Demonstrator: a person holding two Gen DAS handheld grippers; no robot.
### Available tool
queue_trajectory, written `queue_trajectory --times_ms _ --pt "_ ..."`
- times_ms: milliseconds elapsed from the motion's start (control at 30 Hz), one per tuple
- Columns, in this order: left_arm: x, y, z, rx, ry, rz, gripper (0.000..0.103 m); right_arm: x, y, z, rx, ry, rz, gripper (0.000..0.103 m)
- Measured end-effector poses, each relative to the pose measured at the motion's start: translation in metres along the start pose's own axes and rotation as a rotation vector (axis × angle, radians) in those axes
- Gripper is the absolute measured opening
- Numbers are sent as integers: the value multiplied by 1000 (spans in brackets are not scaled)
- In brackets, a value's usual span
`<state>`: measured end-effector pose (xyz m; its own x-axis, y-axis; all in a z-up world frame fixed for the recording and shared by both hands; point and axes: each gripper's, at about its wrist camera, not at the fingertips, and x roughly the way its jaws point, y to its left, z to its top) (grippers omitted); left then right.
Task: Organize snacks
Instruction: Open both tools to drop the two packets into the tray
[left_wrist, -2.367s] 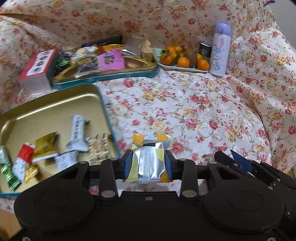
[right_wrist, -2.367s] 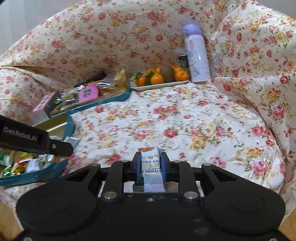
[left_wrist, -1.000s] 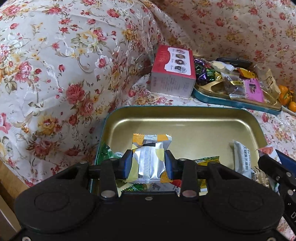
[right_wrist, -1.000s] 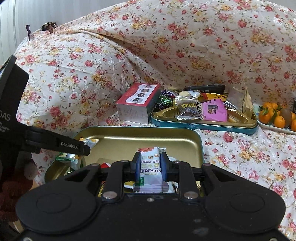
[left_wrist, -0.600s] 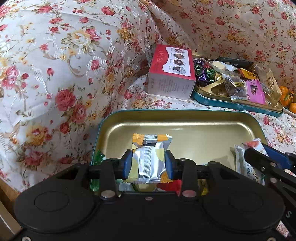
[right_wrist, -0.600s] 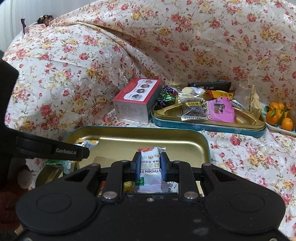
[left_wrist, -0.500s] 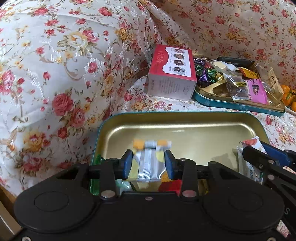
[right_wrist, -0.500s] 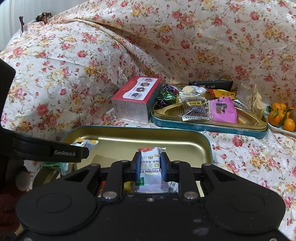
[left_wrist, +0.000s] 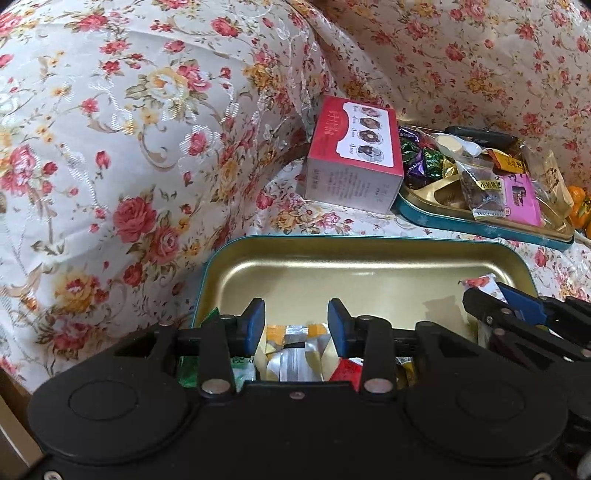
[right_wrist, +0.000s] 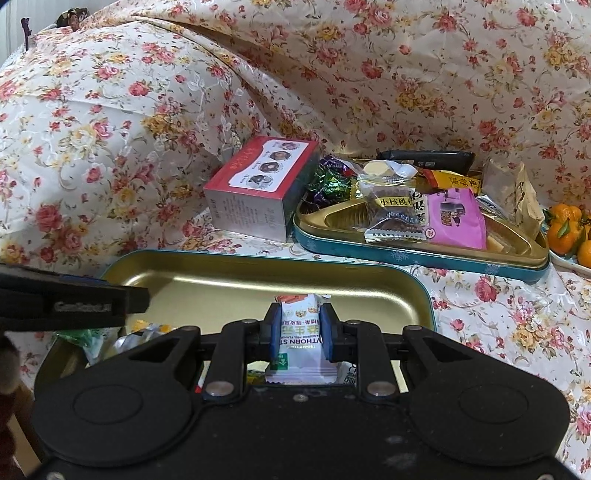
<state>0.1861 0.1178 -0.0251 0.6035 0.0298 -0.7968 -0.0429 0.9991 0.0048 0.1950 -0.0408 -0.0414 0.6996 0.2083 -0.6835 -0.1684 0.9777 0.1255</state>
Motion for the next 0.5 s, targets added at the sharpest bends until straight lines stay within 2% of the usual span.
queue_trajectory --times_ms 300,500 --pt "-15 -6 -6 -1 -10 38 46 4 -1 5 25 -5 21 25" --pt "-26 -13 -13 -1 -18 40 46 -15 1 4 14 -35 19 32"
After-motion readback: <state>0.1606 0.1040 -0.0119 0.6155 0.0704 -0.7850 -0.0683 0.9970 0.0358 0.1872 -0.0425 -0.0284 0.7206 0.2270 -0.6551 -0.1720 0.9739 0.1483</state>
